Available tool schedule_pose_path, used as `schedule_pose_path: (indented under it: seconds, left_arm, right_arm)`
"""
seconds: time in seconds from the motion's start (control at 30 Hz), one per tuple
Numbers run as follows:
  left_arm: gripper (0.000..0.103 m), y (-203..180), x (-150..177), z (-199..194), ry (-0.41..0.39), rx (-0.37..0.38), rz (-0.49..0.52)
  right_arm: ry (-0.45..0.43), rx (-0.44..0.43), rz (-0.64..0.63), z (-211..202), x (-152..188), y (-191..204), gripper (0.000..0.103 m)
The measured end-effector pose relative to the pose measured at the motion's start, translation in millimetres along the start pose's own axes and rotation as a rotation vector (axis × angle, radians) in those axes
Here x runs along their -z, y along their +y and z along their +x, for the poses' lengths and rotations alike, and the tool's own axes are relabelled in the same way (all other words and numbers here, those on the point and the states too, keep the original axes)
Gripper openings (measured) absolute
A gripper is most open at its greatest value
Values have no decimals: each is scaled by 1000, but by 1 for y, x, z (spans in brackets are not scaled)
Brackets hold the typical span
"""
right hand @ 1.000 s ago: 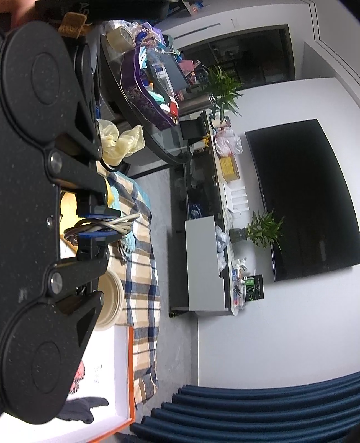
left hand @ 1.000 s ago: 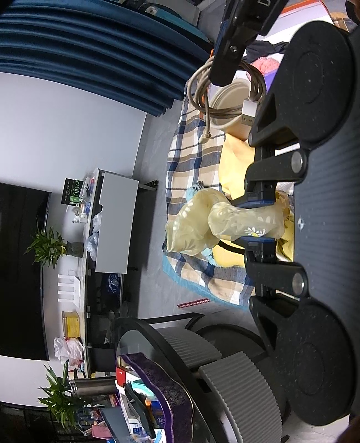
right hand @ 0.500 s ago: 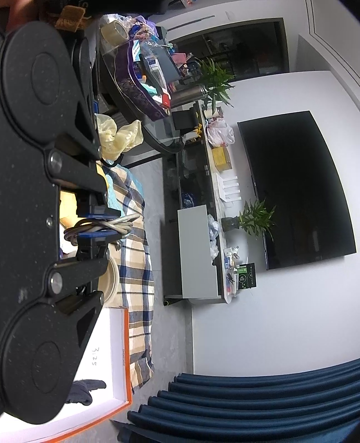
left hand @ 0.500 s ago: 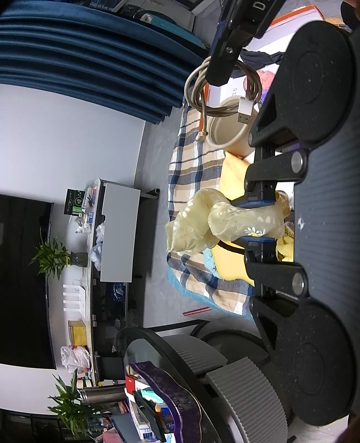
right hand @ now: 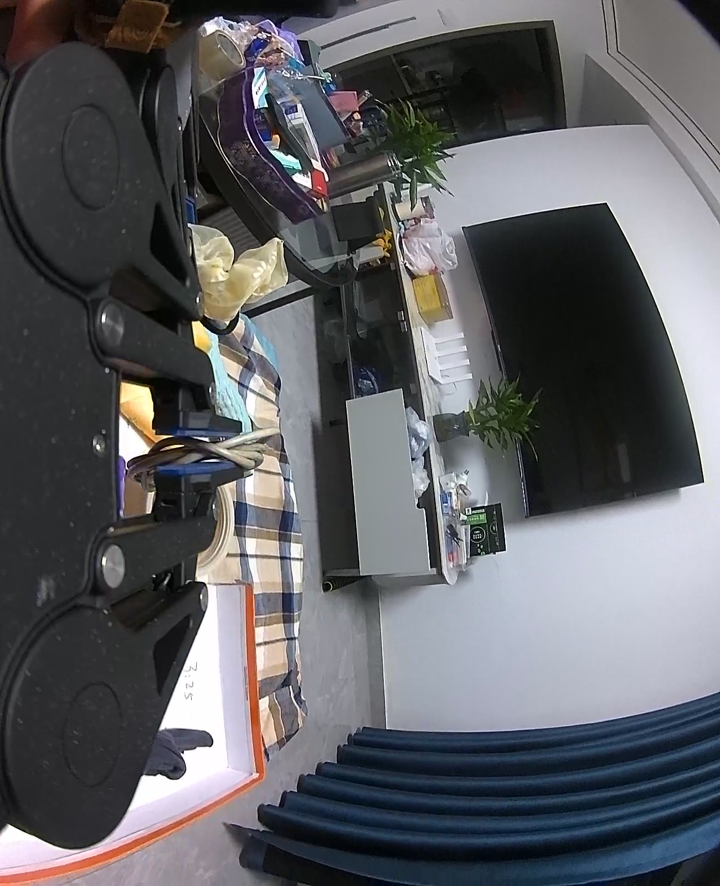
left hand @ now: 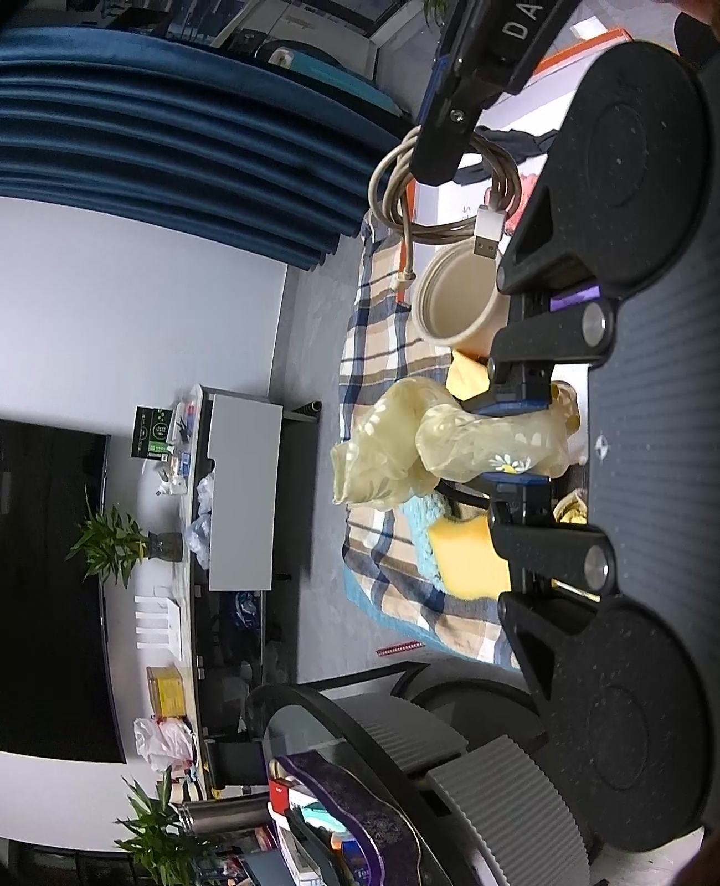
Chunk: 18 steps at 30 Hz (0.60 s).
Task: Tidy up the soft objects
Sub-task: 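Lift the yellow bag in the left tool while the right tool lifts the grey cable, then carry the yellow bag and grey cable over the orange-rimmed box with both tools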
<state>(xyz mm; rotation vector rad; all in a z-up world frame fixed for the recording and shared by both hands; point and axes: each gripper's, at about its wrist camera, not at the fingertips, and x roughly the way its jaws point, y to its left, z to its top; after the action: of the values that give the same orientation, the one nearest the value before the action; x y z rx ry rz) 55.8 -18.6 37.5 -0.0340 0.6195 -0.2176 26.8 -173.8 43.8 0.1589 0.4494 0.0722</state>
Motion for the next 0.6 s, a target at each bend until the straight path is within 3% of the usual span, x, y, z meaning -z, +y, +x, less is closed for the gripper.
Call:
schedule_pose_path:
  seconds: [0.6]
  left_arm:
    - [22, -26, 3, 7, 12, 51, 50]
  right_arm:
    - [-8, 48, 35, -10, 3, -30, 12]
